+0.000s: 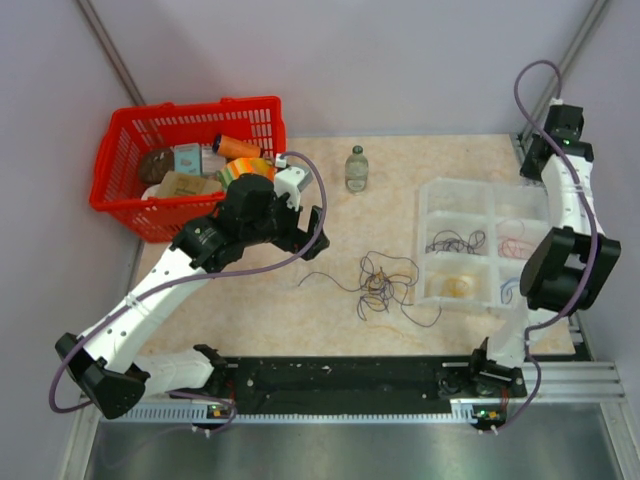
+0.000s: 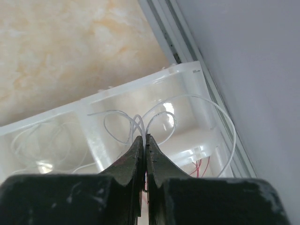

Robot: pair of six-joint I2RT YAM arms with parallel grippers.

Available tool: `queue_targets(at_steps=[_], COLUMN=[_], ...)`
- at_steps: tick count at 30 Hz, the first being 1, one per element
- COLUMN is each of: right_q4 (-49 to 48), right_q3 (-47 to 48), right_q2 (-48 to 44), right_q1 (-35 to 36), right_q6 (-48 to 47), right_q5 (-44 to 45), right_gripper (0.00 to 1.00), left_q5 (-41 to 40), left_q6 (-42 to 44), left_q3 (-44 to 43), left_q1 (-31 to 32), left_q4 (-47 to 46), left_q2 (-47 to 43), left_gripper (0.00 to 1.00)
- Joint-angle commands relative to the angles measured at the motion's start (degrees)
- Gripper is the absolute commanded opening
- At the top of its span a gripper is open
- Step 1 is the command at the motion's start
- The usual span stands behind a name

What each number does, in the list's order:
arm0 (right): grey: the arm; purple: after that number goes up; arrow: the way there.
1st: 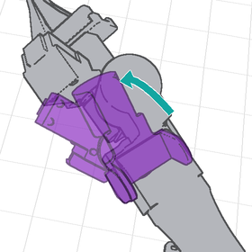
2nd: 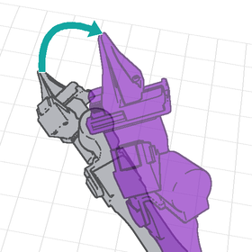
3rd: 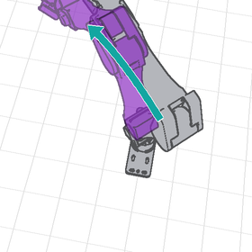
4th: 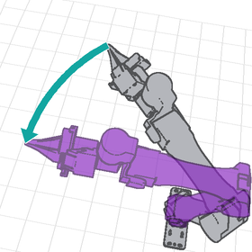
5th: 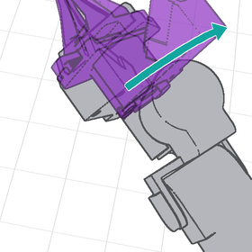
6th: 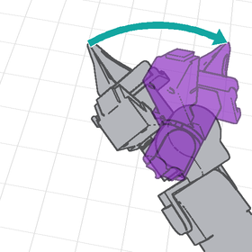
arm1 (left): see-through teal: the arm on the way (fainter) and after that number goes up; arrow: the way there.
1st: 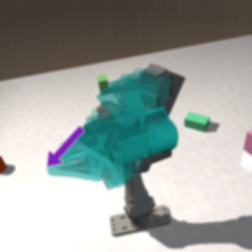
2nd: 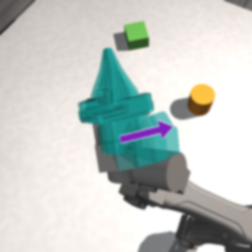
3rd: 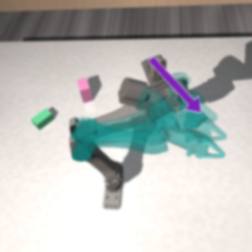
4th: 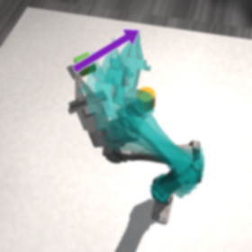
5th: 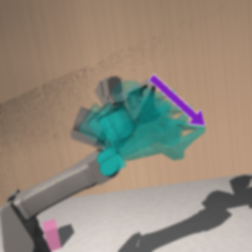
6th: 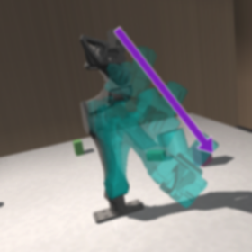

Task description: Untangle the cables

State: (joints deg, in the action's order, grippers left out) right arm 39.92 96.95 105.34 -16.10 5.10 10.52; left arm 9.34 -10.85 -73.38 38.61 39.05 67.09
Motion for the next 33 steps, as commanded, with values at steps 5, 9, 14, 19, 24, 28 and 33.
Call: queue_targets(at_steps=[5, 9, 14, 19, 24, 28, 33], right_q4=[1.6, -0.2, -2.3, -2.3, 0.6, 3.7, 4.7], right_q3=[-3.2, -3.1, -4.0, -5.1, -3.7, -3.3, -8.0], right_q2=[-6.5, -0.9, 4.2, 5.3, 2.6, -2.8, -11.5], right_q1=[9.5, 14.0, 14.1, 14.3, 15.7, 22.1, 33.3], right_q6=[6.0, 11.8, 14.1, 13.3, 10.9, 10.7, 11.9], right_q5=[-9.6, -8.6, -4.8, -4.9, -0.8, 1.9, 0.4], right_gripper=[0.0, 0.0, 0.0, 0.22, 0.6, 0.86, 0.89], left_q5=[-0.3, 1.0, 0.5, -1.4, -5.4, -8.8, -15.3], left_q6=[-0.4, -0.8, -0.6, -0.7, -0.7, -3.1, -10.7], left_q3=[-0.1, 4.0, 3.7, 3.8, 4.4, 9.3, 12.5], left_q1=[-0.2, -6.8, -6.7, -6.9, -6.8, -7.5, -13.6], left_q4=[-1.6, -5.6, -4.6, -4.1, -5.8, -10.0, -10.7], left_q2=[-0.4, 3.5, 3.0, 2.0, 0.9, -0.9, -3.7], left_gripper=[0.98, 0.98, 0.98, 0.98, 0.98, 0.98, 0.98])
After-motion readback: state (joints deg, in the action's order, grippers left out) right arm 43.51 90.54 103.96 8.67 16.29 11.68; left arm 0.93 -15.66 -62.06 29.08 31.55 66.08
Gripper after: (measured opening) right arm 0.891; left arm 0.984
